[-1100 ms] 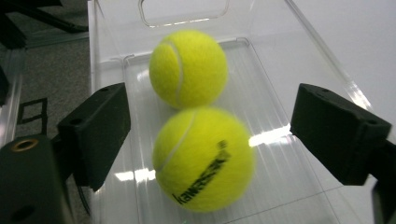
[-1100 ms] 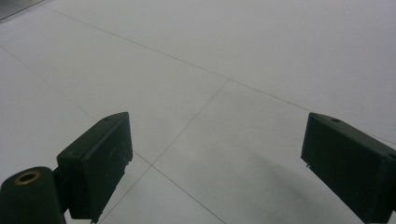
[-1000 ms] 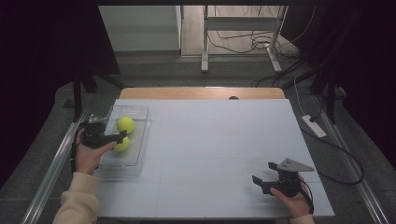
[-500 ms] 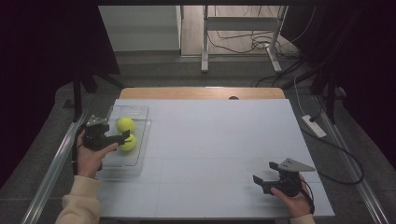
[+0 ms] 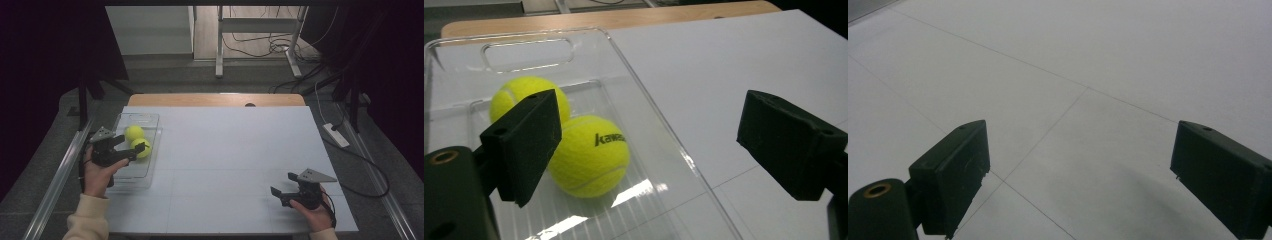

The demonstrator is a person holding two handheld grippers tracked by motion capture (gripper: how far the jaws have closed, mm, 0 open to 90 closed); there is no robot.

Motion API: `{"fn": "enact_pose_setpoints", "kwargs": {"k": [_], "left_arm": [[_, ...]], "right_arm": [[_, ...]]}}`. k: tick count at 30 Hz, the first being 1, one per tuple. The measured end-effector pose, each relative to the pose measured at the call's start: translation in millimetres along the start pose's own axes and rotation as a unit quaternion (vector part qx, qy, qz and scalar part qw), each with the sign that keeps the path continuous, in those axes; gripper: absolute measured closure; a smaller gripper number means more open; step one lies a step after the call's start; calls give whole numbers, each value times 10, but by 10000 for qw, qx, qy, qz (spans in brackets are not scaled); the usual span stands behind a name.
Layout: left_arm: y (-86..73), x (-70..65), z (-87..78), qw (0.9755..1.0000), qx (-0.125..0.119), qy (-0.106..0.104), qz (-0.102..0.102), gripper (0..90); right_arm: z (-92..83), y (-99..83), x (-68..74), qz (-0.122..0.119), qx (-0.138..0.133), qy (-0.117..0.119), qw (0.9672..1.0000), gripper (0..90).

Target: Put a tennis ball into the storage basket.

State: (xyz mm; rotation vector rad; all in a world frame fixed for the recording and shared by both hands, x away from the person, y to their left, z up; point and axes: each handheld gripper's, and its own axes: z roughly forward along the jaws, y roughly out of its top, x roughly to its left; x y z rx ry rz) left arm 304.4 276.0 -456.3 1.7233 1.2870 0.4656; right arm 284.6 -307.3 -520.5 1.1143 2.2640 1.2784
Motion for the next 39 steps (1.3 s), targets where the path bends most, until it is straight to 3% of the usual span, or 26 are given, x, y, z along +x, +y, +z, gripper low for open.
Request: {"fn": "enact_pose_setpoints", "kwargs": {"k": [8,12,23,30,39], "left_arm": [[0,-97,-11,9996,-109,-268,31,115],[-32,-186,-14,9989,-109,-414,165,114],[-102,-351,-52,9975,-116,-610,341,113],[-188,-446,-38,9965,-35,-740,384,112],[-347,-619,49,9934,112,-995,568,105]], "right_arm": [[5,3,-18,4,3,-2,10000,86],[9,8,-13,-10,3,7,10000,86],[-28,28,31,-32,-67,-27,10000,86],[-52,22,3,9,-103,-45,9999,85],[-66,35,-18,20,-143,-76,9999,86]]}}
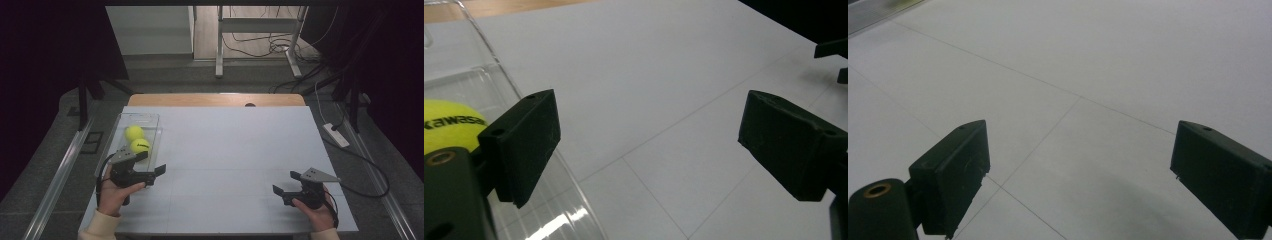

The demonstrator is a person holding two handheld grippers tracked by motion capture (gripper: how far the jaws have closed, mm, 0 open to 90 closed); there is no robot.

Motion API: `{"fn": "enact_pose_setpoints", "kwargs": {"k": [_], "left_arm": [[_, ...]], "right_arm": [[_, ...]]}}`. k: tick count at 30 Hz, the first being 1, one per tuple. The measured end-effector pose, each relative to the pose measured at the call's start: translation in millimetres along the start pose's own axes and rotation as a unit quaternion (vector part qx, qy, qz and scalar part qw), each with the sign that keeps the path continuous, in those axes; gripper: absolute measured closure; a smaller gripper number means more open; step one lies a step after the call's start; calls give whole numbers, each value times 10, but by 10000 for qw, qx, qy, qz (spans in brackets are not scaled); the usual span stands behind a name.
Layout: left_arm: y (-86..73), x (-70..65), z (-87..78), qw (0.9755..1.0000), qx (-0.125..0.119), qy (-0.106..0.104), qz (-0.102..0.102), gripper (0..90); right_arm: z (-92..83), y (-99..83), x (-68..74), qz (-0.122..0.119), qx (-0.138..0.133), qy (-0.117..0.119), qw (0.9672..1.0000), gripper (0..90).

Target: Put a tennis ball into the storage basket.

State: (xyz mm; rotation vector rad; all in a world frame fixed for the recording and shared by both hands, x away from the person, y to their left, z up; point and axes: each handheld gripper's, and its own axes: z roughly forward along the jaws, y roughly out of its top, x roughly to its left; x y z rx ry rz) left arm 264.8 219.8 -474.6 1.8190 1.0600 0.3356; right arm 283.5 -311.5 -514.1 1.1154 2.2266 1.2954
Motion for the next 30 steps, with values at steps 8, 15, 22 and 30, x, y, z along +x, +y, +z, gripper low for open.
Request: {"fn": "enact_pose_setpoints", "kwargs": {"k": [8,15,22,30], "left_arm": [[-47,-51,48,9999,68,-40,66,100],[-77,-77,67,9999,117,-60,74,100],[-87,-72,71,9999,146,-17,85,100],[-86,-81,85,9998,155,-24,85,99]], "right_arm": [[-40,45,-3,149,-221,85,9996,88],[-52,48,-5,143,-229,53,9996,88],[-50,49,-3,132,-234,51,9996,89],[-53,55,6,107,-246,54,9996,89]]}}
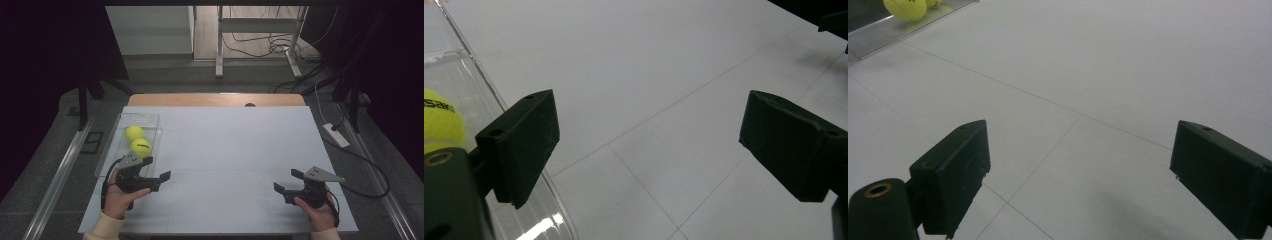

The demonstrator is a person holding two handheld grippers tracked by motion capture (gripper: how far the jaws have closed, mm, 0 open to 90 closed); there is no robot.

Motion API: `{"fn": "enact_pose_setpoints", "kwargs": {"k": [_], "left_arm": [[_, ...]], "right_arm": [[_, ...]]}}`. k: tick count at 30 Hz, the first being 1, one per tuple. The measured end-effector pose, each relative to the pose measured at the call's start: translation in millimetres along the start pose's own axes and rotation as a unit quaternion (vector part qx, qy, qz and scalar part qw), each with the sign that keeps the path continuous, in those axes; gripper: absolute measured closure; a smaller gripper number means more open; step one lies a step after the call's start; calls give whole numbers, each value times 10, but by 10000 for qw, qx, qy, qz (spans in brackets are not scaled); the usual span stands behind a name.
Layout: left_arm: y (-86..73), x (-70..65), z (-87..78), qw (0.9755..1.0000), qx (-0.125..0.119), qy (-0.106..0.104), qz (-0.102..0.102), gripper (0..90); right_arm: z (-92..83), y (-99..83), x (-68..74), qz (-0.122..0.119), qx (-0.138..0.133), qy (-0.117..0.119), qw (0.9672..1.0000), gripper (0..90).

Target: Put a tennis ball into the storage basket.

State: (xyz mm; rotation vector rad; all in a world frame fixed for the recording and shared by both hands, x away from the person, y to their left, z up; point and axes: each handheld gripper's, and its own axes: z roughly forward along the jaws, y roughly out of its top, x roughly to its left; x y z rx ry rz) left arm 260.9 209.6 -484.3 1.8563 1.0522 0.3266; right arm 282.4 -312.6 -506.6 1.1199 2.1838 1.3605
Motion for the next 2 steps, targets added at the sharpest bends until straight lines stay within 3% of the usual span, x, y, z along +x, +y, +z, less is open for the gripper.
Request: {"fn": "enact_pose_setpoints", "kwargs": {"k": [2], "left_arm": [[0,-1,1,10000,-2,-3,-4,99]], "right_arm": [[-1,0,1,0,0,5,10000,89]]}}
